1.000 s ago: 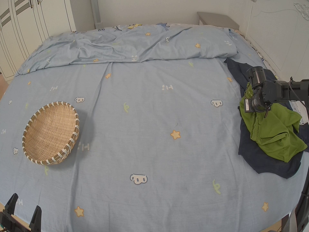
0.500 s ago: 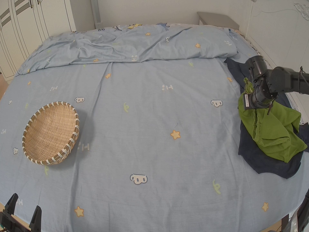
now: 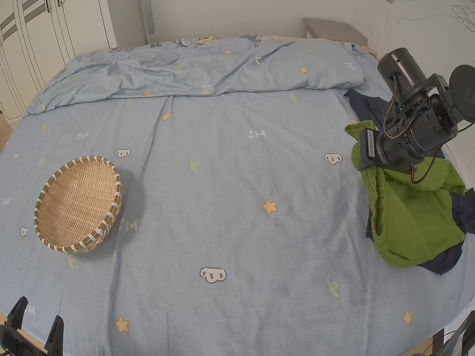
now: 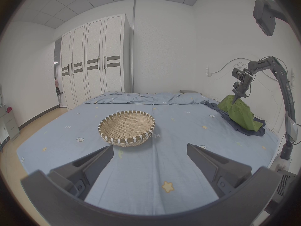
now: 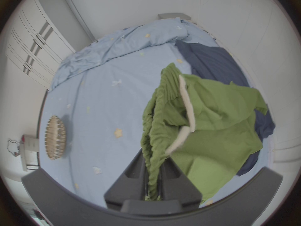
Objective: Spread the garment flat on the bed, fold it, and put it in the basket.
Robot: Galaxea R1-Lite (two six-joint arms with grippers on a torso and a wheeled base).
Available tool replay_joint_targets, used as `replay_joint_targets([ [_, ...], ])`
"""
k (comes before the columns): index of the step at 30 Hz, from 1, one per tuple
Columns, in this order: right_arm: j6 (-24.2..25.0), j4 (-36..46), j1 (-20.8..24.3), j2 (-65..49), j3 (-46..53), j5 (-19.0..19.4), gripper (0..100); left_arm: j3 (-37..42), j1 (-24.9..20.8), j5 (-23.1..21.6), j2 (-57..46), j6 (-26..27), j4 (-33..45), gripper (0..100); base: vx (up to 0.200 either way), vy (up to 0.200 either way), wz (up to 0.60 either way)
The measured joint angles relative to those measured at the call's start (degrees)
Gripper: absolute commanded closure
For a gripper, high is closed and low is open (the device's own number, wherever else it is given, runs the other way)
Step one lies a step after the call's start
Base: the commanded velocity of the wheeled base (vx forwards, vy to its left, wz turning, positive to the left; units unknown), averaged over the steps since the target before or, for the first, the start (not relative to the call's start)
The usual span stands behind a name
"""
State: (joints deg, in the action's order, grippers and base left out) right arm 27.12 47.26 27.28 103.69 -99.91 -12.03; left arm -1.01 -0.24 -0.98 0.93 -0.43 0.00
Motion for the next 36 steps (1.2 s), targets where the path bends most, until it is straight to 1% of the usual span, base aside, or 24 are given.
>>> replay_joint_targets([
  [4, 4.3, 0.1, 5.2, -1.0, 0.1, 1.0, 100, 0.0, 0.0, 0.0, 0.0, 0.0, 0.0, 0, 0.000, 0.000, 0.00],
  [8, 6.8, -1.0, 10.9, -1.1, -0.4, 1.1, 100, 0.0, 0.0, 0.0, 0.0, 0.0, 0.0, 0, 0.000, 0.000, 0.00],
  [13, 8.5, -4.9, 19.2, 0.7, -2.6, 0.9, 100, 0.0, 0.0, 0.0, 0.0, 0.2, 0.0, 0, 0.000, 0.000, 0.00],
  [16, 8.9, -6.6, 23.1, 3.3, -6.0, 0.9, 100, 0.0, 0.0, 0.0, 0.0, 0.2, 0.0, 0, 0.000, 0.000, 0.00],
  [20, 9.1, -7.7, 26.2, 8.2, -11.4, 0.7, 100, 0.0, 0.0, 0.0, 0.0, 0.2, 0.0, 0, 0.000, 0.000, 0.00],
  [23, 9.2, -8.1, 27.6, 11.7, -13.4, 0.5, 100, 0.0, 0.0, 0.0, 0.0, 0.2, 0.0, 0, 0.000, 0.000, 0.00],
  [31, 8.8, -10.0, 28.3, 18.1, -14.6, 0.4, 100, 0.0, 0.0, -0.1, 0.0, 0.2, 0.0, 0, 0.000, 0.000, 0.00],
  [32, 8.7, -10.0, 28.2, 18.7, -14.6, 0.4, 0, 0.0, 0.0, -0.1, 0.0, 0.2, 0.0, 0, 0.000, 0.000, 0.00],
  [36, 8.5, -10.2, 28.3, 20.7, -14.7, 0.3, 0, 0.0, 0.0, -0.1, 0.0, 0.2, 0.0, 0, 0.000, 0.000, 0.00],
])
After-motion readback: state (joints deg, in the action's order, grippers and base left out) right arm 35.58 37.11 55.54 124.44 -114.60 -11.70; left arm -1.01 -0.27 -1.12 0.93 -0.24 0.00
